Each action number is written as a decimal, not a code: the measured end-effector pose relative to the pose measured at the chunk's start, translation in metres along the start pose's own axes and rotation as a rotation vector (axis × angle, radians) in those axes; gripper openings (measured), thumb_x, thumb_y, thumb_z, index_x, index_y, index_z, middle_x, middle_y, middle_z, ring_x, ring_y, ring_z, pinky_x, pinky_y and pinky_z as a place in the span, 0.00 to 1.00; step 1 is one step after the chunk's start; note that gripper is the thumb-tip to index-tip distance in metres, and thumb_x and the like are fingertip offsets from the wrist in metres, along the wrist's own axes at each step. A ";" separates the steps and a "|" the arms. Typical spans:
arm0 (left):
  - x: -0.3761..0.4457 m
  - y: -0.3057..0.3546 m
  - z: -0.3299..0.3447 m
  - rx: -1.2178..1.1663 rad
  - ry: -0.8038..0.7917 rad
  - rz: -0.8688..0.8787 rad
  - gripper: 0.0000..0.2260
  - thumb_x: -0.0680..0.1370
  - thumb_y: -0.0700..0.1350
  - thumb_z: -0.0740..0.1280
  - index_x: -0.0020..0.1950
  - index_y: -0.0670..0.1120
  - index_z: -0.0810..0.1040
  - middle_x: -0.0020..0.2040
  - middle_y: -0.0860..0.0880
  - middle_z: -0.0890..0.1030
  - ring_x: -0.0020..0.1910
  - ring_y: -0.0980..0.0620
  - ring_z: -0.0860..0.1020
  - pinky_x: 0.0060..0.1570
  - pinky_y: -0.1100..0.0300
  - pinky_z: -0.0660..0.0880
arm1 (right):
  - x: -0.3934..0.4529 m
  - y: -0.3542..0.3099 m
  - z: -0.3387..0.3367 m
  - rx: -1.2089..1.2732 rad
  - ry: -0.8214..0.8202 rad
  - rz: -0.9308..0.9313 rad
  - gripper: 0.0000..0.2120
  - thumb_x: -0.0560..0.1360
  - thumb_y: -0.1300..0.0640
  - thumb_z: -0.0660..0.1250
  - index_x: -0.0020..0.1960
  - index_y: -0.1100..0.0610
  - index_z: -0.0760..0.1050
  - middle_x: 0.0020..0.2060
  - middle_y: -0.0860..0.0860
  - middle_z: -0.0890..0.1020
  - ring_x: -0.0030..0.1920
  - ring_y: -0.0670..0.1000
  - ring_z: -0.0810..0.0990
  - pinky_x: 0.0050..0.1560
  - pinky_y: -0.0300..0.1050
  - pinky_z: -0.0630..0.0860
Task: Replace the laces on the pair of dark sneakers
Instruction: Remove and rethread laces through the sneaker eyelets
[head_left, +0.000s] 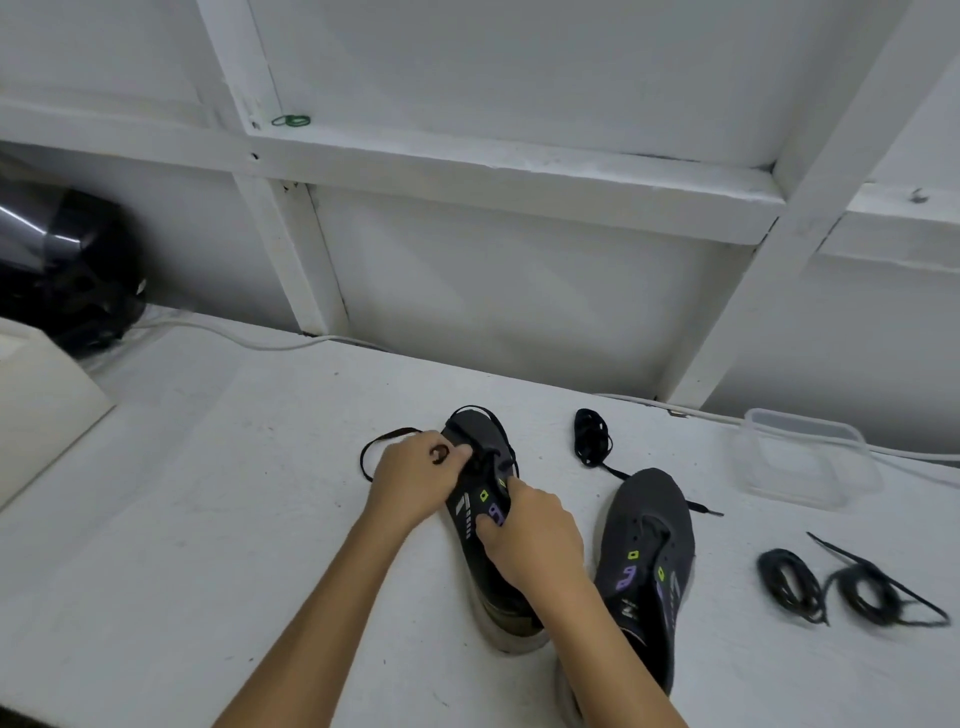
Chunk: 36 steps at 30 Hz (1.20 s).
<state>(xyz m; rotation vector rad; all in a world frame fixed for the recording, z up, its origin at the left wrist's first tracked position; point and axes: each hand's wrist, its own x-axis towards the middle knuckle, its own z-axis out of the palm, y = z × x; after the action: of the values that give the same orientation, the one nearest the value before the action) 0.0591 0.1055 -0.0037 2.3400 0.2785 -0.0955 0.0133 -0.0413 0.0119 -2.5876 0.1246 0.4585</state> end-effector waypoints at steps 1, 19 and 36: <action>0.011 0.001 -0.002 0.028 0.001 -0.047 0.17 0.77 0.58 0.68 0.44 0.44 0.82 0.42 0.49 0.83 0.46 0.49 0.81 0.45 0.55 0.74 | 0.000 0.000 0.000 0.001 0.000 0.003 0.17 0.80 0.46 0.64 0.63 0.55 0.71 0.54 0.54 0.80 0.53 0.58 0.80 0.49 0.48 0.77; 0.063 0.030 0.014 -0.109 -0.206 0.170 0.08 0.78 0.54 0.71 0.52 0.54 0.87 0.46 0.63 0.84 0.49 0.64 0.80 0.45 0.69 0.72 | 0.002 -0.004 0.006 -0.053 -0.014 -0.024 0.22 0.82 0.47 0.60 0.72 0.56 0.66 0.60 0.55 0.77 0.59 0.60 0.78 0.51 0.48 0.73; -0.010 0.009 0.000 0.278 -0.224 0.150 0.07 0.76 0.52 0.72 0.45 0.49 0.81 0.43 0.52 0.80 0.45 0.49 0.79 0.47 0.56 0.77 | 0.000 -0.001 0.004 -0.035 -0.012 0.023 0.22 0.81 0.44 0.62 0.69 0.56 0.69 0.59 0.55 0.77 0.58 0.60 0.78 0.49 0.48 0.72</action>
<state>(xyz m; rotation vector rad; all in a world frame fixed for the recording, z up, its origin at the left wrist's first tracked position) 0.0516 0.0977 0.0039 2.5880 -0.0234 -0.3394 0.0124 -0.0386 0.0092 -2.6200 0.1439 0.4885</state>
